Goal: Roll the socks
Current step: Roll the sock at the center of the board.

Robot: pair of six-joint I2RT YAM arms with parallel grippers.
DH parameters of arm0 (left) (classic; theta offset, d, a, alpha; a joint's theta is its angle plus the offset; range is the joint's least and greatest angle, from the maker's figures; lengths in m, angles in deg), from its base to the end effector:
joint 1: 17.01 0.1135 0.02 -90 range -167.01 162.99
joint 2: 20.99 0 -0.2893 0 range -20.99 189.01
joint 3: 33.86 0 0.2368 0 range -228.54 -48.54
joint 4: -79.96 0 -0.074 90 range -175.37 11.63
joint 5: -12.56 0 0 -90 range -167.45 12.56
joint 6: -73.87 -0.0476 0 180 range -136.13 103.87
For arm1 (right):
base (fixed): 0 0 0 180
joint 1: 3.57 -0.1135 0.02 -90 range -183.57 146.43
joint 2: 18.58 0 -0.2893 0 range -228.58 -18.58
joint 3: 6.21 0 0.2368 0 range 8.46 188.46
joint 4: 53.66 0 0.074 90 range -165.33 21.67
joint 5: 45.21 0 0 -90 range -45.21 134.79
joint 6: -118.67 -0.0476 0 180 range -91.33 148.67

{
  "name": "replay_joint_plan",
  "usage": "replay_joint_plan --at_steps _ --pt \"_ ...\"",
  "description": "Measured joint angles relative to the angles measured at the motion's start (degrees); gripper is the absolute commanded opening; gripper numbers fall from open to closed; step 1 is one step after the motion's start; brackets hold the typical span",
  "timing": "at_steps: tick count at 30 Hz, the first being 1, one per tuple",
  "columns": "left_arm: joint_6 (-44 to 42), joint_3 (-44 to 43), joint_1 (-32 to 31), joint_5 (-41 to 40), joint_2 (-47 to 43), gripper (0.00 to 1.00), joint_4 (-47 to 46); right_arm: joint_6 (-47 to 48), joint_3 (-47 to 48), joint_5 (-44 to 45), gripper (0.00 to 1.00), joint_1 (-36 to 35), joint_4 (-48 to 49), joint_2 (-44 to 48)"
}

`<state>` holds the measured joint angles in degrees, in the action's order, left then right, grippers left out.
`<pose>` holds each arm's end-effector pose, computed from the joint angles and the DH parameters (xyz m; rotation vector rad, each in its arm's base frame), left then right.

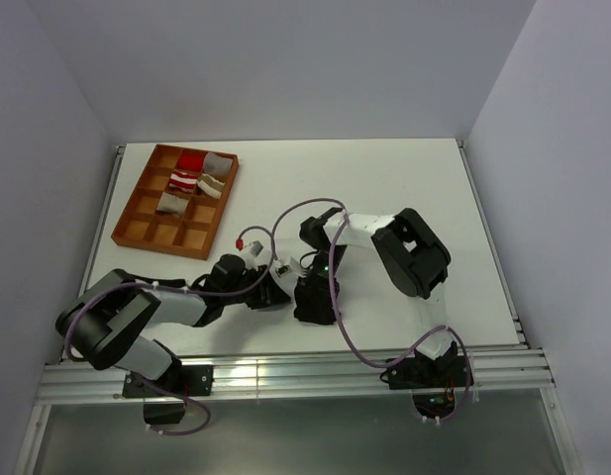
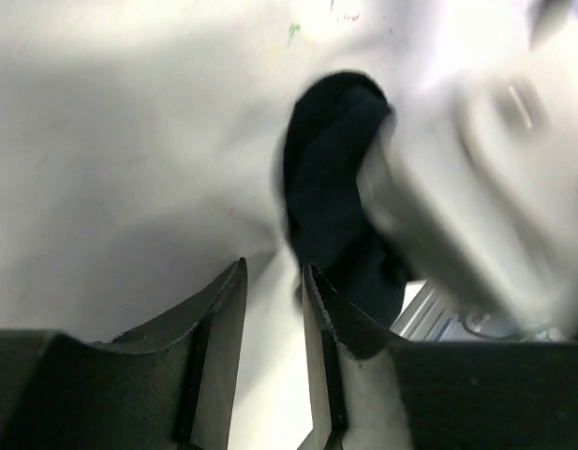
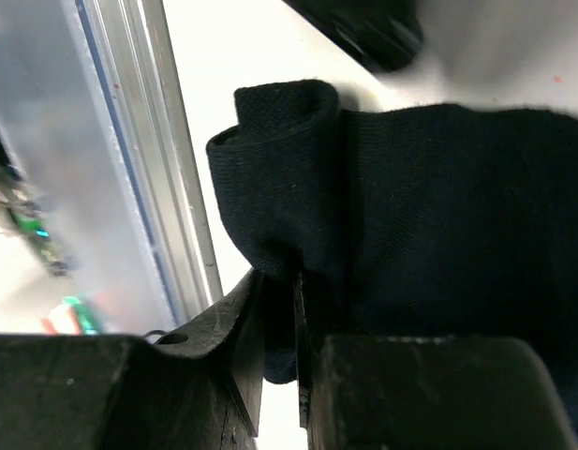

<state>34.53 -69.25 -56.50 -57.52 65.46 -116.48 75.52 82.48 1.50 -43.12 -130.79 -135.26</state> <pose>0.1816 -0.1706 0.1506 -0.0136 2.4290 -1.1987 0.2342 0.2357 0.1560 1.7612 -2.0852 -1.1025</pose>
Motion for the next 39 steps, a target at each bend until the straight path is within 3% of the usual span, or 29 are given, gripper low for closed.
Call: replay_joint_plan --at_steps 7,17,24,39 --pt "-2.60 6.29 -0.39 -2.03 -6.80 0.38 -4.15 -4.90 2.99 -1.16 0.14 1.33 -3.04 -3.72" --pt "-9.92 5.14 -6.99 -5.86 -13.38 0.42 -5.81 -6.78 5.95 -2.25 0.14 2.78 -6.78 -7.34" --pt "-15.56 -1.73 -9.84 -6.23 -7.58 0.41 -7.19 -6.75 7.76 -2.21 0.14 3.58 -9.27 -9.20" --pt "-15.67 -2.14 -12.57 -5.62 6.99 0.40 -16.48 -6.80 9.31 -2.01 0.14 5.05 -11.45 -10.88"
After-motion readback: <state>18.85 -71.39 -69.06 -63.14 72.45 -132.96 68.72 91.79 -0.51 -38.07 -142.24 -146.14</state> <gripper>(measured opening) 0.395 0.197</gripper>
